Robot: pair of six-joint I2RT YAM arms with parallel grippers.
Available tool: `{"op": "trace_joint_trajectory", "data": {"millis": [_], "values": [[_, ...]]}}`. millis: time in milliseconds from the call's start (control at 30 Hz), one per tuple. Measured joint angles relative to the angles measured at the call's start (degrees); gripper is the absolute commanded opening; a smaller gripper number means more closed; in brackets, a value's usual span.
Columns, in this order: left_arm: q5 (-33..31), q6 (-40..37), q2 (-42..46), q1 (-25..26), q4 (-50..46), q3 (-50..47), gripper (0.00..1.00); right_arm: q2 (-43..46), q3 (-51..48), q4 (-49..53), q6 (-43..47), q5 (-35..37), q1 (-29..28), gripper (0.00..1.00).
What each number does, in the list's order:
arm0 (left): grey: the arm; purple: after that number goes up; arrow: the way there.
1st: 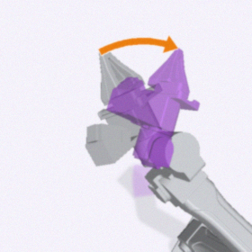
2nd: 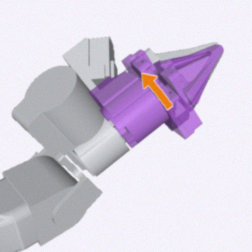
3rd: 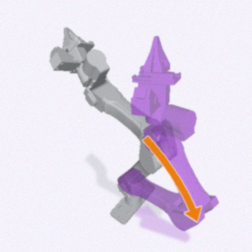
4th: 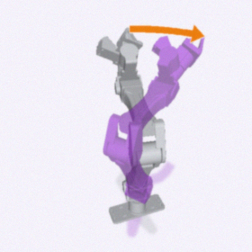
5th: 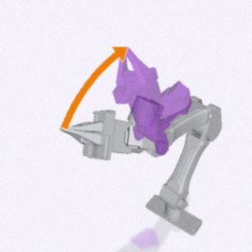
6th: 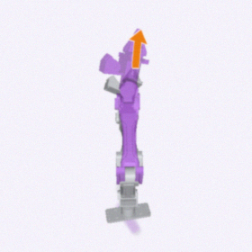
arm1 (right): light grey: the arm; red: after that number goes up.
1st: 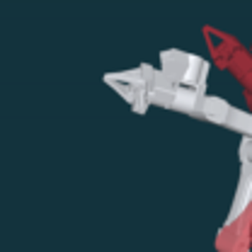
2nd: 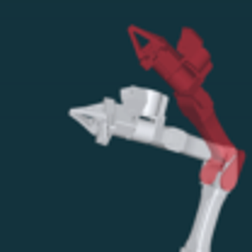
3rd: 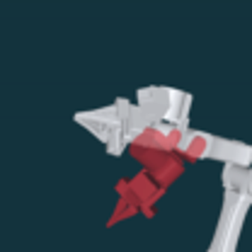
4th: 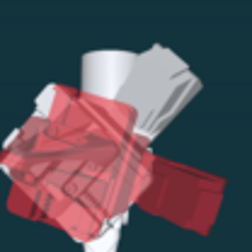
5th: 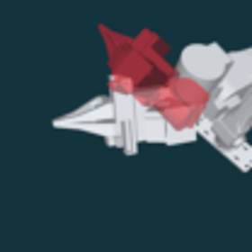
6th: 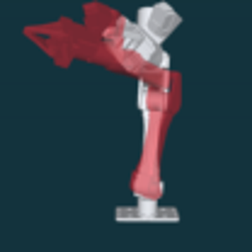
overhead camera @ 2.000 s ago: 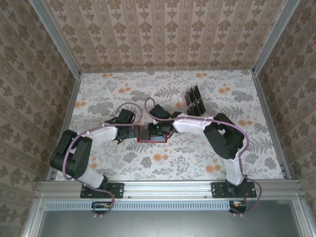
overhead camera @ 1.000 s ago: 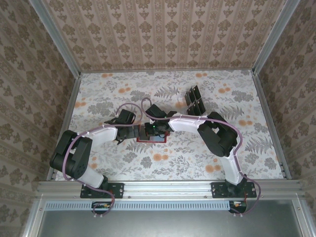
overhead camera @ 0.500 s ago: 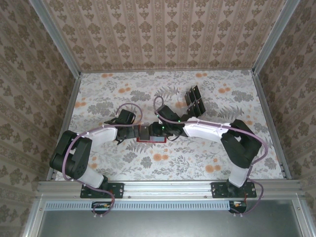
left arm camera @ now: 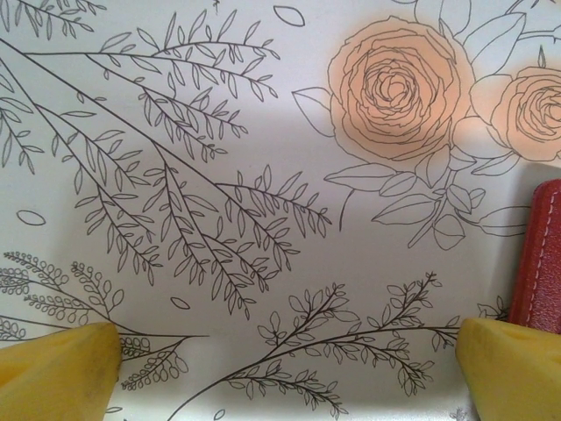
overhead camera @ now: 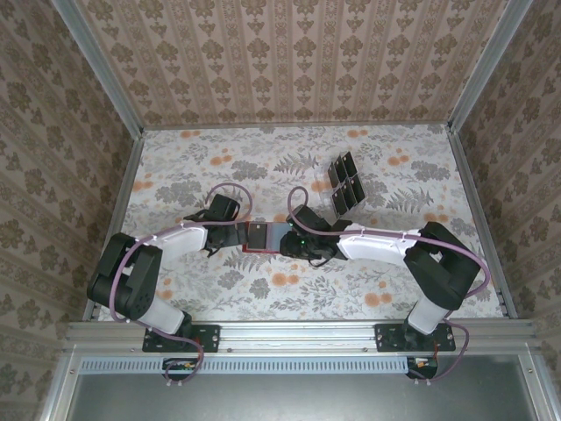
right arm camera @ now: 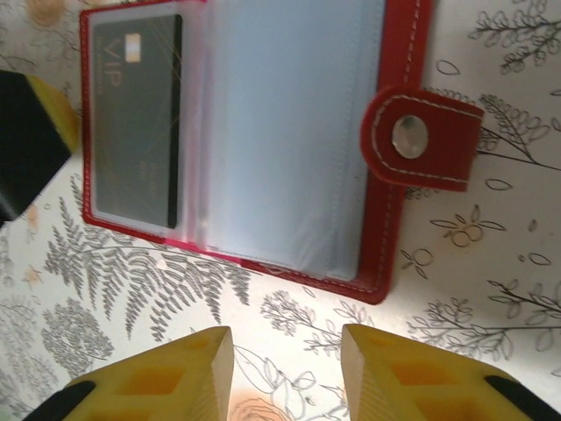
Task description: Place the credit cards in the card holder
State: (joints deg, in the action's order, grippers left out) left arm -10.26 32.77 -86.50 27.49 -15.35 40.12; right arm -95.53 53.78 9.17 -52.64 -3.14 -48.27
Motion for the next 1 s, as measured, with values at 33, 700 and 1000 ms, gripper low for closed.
{"op": "trace_joint_trajectory", "data": {"millis": [33, 700, 1000], "values": [[0.04, 0.0, 0.0, -0.09, 0.0, 0.0, 1.0, -0.15, 0.02, -0.42, -0.11, 0.0, -0.02, 0.35], [0.2, 0.0, 0.0, -0.2, 0.22, -0.22, 1.0, -5.16, 1.01, -3.21, -0.28, -0.02, -0.02, 0.28], [0.22, 0.02, 0.33, -0.2, 0.46, -0.44, 1.0, -6.78, 1.68, -3.39, -0.28, 0.0, 0.0, 0.3]]}}
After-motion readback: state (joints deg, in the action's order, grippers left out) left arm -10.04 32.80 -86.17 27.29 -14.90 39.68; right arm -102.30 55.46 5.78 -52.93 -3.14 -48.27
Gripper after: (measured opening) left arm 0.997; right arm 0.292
